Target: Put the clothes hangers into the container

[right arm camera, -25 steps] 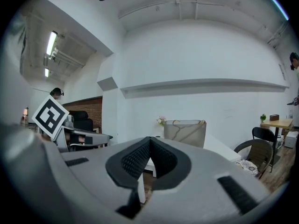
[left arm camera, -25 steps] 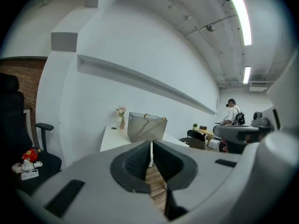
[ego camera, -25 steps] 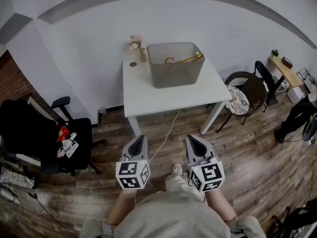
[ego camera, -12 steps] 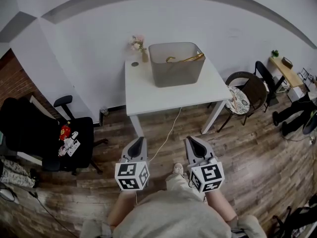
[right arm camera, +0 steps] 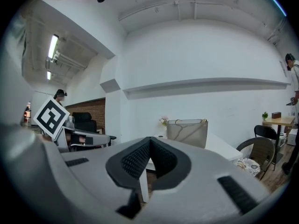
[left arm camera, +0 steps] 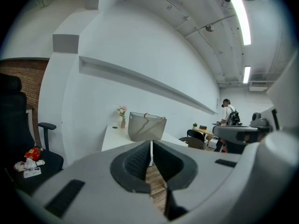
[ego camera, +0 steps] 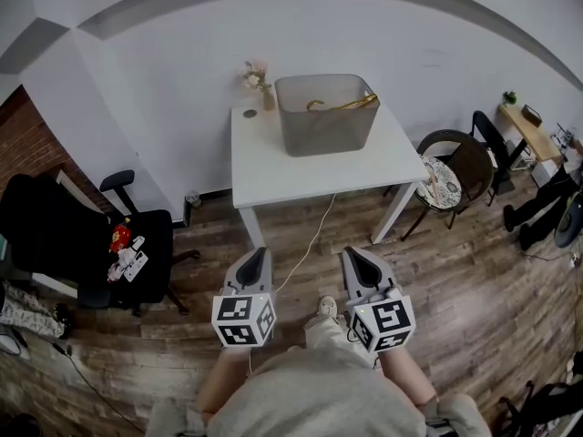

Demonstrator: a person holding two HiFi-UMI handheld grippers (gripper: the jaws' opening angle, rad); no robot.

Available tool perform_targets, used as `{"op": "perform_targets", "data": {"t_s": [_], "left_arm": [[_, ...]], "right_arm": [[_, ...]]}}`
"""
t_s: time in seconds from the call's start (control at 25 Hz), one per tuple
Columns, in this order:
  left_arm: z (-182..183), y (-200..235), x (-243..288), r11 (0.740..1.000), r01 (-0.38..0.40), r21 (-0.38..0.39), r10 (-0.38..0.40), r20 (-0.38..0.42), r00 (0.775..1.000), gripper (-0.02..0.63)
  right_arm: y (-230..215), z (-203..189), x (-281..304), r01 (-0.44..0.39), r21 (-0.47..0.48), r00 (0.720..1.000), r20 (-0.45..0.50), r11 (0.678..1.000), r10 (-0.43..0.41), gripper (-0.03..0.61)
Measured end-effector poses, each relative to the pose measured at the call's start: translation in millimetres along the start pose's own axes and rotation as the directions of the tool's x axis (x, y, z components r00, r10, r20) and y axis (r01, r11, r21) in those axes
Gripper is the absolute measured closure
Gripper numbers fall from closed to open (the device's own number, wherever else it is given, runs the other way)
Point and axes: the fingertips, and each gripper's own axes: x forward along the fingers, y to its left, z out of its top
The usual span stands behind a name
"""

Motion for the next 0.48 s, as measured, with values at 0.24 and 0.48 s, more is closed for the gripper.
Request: {"op": "perform_targets", "data": {"t_s": [0.24, 0.48], "left_arm": [[-3.2, -2.9, -1.5, 1.000, -0.009, -0.006, 0.009, -0.003, 1.000, 0.597], [-3.4, -4.5, -2.2, 1.000, -0.008, -0.011, 0.008, -0.004, 1.000, 0.597]], "right_arm": [[-2.3, -0.7, -2.0, -0.006, -0.006, 1.000, -0.001, 1.000, 0.006, 0.578], [-1.3, -0.7, -2.6, -0.005, -0.009, 1.000, -0.003, 1.000, 0.005, 0.578]]}}
